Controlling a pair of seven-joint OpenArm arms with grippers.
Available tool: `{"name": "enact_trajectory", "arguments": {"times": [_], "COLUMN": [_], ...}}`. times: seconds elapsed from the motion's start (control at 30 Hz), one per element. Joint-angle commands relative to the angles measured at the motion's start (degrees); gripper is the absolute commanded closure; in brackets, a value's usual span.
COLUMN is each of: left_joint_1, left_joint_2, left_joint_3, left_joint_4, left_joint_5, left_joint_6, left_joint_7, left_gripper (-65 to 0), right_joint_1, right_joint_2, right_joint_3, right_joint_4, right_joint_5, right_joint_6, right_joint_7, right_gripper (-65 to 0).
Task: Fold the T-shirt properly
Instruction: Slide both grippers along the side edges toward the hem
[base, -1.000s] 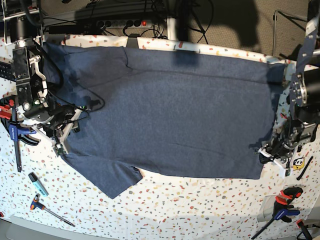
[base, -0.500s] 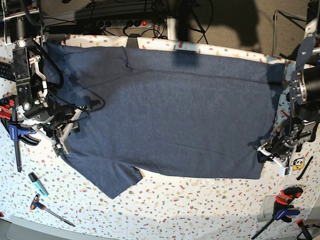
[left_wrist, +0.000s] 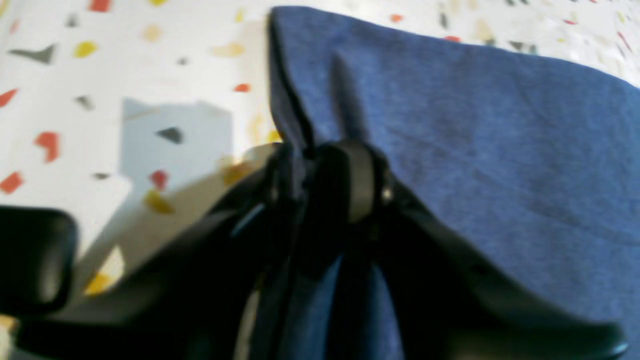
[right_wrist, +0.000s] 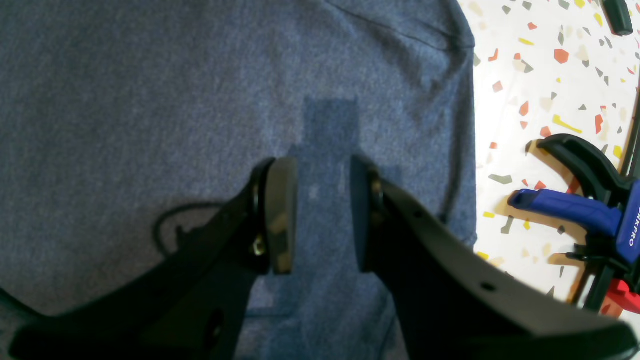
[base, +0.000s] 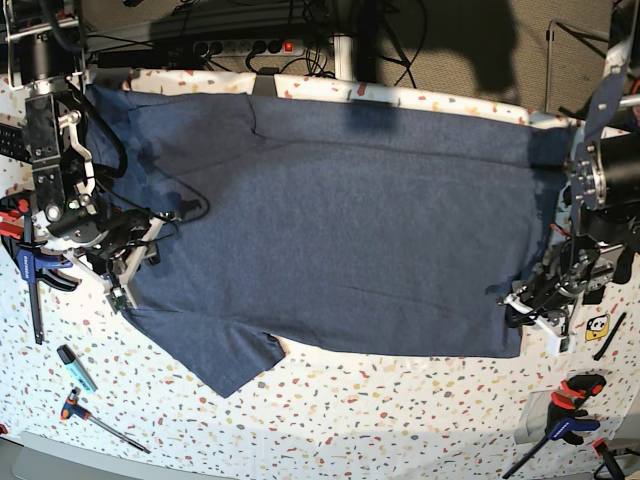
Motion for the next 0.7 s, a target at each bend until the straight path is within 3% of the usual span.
{"name": "enact_trajectory", "arguments": {"times": [0.0,0.1,0.27,0.47,0.53,0.6,0.67], "left_joint_1": [-1.73,-1.73,-1.38,-1.27,-1.27,-1.27,-1.27], "left_joint_2": [-0.50,-0.52,-0.52,-0.52,-0.52,-0.52,-0.52], "left_joint_3": [-0.04,-0.04,-0.04,-0.04,-0.04,-0.04,-0.04], "left_joint_4": [0.05,0.05,0.05,0.05,0.05,0.05,0.05], "left_joint_5": [-0.15,0.02,0.02,0.00,0.00,0.00,0.02], "left_joint_6": [-0.55,-0.55,-0.42,4.81,4.87,4.87,4.87], "left_joint_7": [0.07,0.04,-1.07,-0.98,-0.98,-0.83,-0.81], "left_gripper": [-9.7,0.0,0.0,0.0,0.0,0.0,0.0], "right_joint_1": [1.14,1.14,1.31,1.60,2.14,3.45,5.25], "right_joint_2": [0.83,0.83,0.83,0.83,0.81,0.81,0.83], "right_joint_3": [0.52,0.52,0.52,0.52,0.52,0.52,0.52], "right_joint_4": [0.90,0.90,0.90,0.90,0.90,0.90,0.90], "right_joint_5": [0.07,0.07,0.07,0.07,0.07,-0.31,-1.42], "right_joint_6": [0.33,0.33,0.33,0.31,0.33,0.33,0.33], "right_joint_7": [1.14,1.79,3.63,7.10,7.89,7.67,7.37], "right_gripper": [-18.2,-18.2,-18.2,-18.2,-18.3,-22.1,-30.7]}}
